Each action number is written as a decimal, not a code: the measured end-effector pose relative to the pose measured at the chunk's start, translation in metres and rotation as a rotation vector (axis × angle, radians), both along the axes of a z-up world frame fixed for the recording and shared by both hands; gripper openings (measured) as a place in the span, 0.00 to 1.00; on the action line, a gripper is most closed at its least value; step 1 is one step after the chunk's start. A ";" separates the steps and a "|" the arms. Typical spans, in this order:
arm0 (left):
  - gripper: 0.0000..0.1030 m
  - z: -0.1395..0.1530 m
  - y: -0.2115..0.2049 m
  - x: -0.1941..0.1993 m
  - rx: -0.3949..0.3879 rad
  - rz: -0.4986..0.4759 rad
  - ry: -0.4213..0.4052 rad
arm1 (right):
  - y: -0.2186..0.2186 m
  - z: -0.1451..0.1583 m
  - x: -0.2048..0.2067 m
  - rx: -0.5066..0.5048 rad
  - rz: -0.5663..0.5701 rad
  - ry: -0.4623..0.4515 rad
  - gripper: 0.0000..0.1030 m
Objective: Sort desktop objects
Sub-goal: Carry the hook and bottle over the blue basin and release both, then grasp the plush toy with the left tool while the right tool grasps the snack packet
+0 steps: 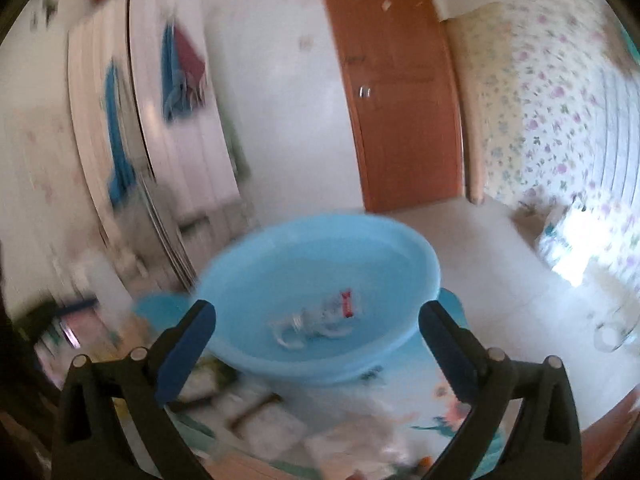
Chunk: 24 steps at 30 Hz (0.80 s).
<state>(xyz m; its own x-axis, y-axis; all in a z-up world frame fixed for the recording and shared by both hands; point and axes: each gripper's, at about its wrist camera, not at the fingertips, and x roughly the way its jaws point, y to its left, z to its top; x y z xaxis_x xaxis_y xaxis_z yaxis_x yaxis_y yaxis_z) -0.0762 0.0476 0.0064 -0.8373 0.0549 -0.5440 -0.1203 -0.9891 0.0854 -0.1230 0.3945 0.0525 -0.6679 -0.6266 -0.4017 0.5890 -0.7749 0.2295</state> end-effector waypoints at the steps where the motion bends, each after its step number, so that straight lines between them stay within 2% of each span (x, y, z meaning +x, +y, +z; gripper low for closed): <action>1: 1.00 0.000 -0.004 0.003 0.010 -0.013 -0.005 | 0.002 0.001 0.006 -0.021 0.011 -0.001 1.00; 3: 1.00 0.002 -0.013 0.011 0.031 -0.018 -0.004 | -0.002 0.002 0.017 0.049 0.010 0.013 1.00; 5: 1.00 0.005 -0.021 0.020 0.038 -0.008 0.018 | -0.009 0.004 0.034 0.164 -0.025 0.085 1.00; 8: 1.00 0.010 -0.023 0.039 -0.014 -0.050 0.122 | -0.011 0.007 0.057 0.197 -0.012 0.125 1.00; 10: 1.00 0.007 -0.023 0.044 -0.074 -0.061 0.103 | -0.008 0.007 0.065 0.206 0.001 0.088 1.00; 11: 1.00 0.005 -0.024 0.045 -0.075 -0.054 0.089 | -0.007 0.006 0.069 0.203 0.020 0.084 1.00; 13: 1.00 0.000 -0.030 0.047 -0.040 -0.059 0.065 | -0.005 0.000 0.075 0.212 0.054 0.074 1.00; 16: 1.00 -0.009 -0.035 0.055 -0.058 -0.044 0.041 | 0.002 -0.013 0.083 0.243 0.056 0.060 1.00; 18: 1.00 -0.014 -0.040 0.062 -0.061 -0.057 0.021 | 0.009 -0.020 0.088 0.215 0.059 0.046 1.00; 20: 1.00 -0.018 -0.046 0.070 -0.060 -0.062 0.013 | 0.018 -0.027 0.090 0.187 0.066 -0.001 1.00; 22: 1.00 -0.022 -0.054 0.076 -0.046 -0.067 0.001 | 0.023 -0.039 0.086 0.200 0.066 -0.090 0.99; 24: 1.00 -0.032 -0.065 0.076 0.004 -0.079 -0.067 | 0.026 -0.049 0.085 0.207 0.051 -0.114 0.97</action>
